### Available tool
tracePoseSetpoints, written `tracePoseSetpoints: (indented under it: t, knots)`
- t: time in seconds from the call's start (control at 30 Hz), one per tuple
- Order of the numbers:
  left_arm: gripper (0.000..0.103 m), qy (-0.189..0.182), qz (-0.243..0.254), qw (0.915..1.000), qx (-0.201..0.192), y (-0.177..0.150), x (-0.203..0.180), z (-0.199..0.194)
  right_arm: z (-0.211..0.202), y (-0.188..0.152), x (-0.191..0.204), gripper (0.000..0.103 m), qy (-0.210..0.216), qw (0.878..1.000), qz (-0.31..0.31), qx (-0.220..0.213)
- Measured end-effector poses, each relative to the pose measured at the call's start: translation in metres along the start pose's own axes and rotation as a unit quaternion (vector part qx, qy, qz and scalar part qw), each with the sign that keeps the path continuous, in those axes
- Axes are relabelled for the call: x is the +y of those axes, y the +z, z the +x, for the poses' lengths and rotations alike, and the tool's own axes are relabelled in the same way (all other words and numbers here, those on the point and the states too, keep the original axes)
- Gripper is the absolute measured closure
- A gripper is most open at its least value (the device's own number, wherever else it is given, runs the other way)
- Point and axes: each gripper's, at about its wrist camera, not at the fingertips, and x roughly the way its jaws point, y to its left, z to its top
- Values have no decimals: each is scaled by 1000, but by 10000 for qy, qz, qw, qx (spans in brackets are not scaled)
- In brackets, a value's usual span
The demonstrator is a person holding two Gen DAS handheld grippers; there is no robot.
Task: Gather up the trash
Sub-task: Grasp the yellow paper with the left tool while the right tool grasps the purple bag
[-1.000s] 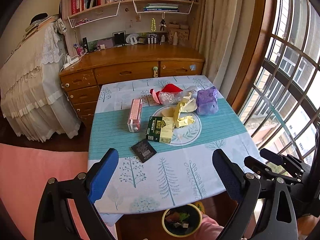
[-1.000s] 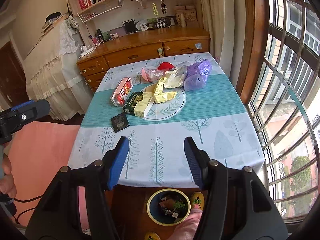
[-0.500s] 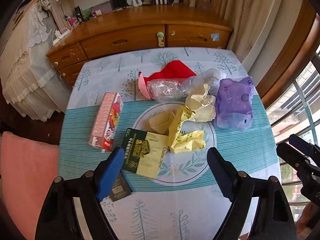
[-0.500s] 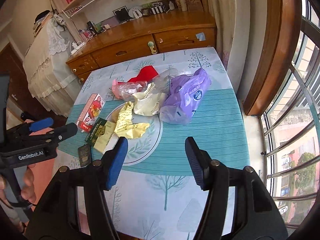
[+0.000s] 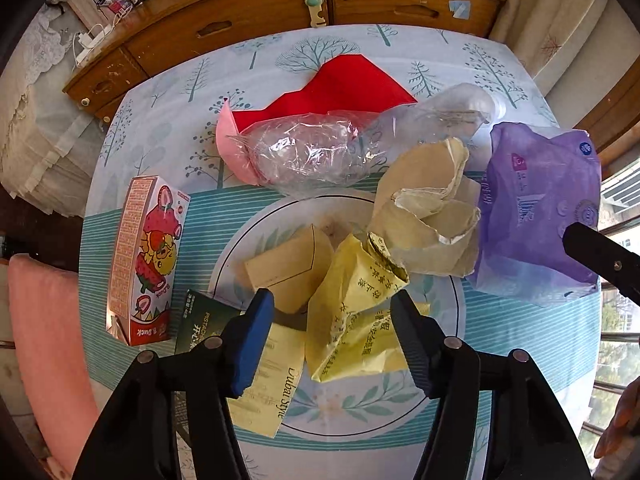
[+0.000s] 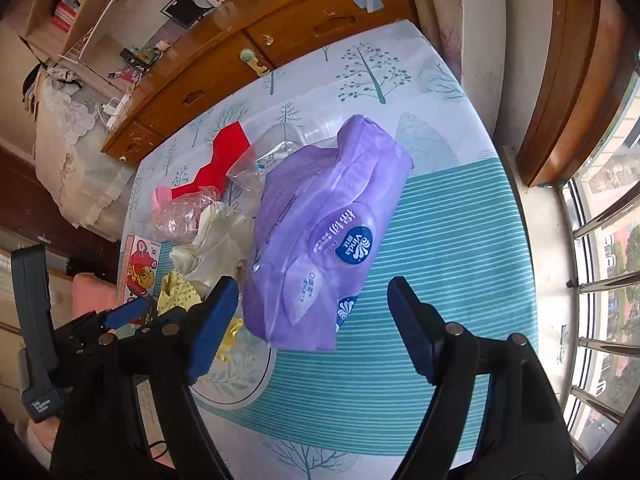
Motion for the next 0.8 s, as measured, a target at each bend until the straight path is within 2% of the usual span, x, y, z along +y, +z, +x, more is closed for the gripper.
tracePoseSetpoints:
  t: [0.1, 0.13, 0.17, 0.2, 0.23, 0.27, 0.37, 0.43, 0.57, 0.8]
  knots:
    - [51, 31, 13, 10000, 73, 6, -1, 9, 22, 3, -1, 27, 27, 9998, 153, 148]
    - [62, 21, 31, 9999, 113, 7, -2, 12, 29, 4, -3, 27, 22, 9996, 215, 202]
    - [76, -8, 51, 9999, 155, 6, -2, 13, 35, 5, -6, 27, 49, 9992, 289, 256]
    - [81, -33, 74, 9998, 201, 7, -2, 16, 40, 6, -6, 27, 117, 9988, 372, 305]
    - [87, -32, 103, 9997, 201, 7, -4, 17, 44, 4, -7, 29, 212, 9982, 445, 334]
    - [92, -44, 134, 9997, 174, 6, -4, 17, 46, 4, -8, 40, 287, 9979, 479, 321]
    - [93, -97, 257, 9996, -3, 1, -8, 6, 46, 3, -5, 67, 352, 9983, 373, 259]
    - [93, -64, 370, 9992, -139, -3, -12, -6, 38, -1, 1, 76, 367, 9987, 295, 171]
    - [93, -127, 375, 9985, -372, -14, -13, -38, 20, -10, 11, 81, 416, 9990, 182, -26]
    - [93, -190, 366, 9958, -818, -43, -11, -104, -30, -41, 21, 82, 559, 9981, 70, -245]
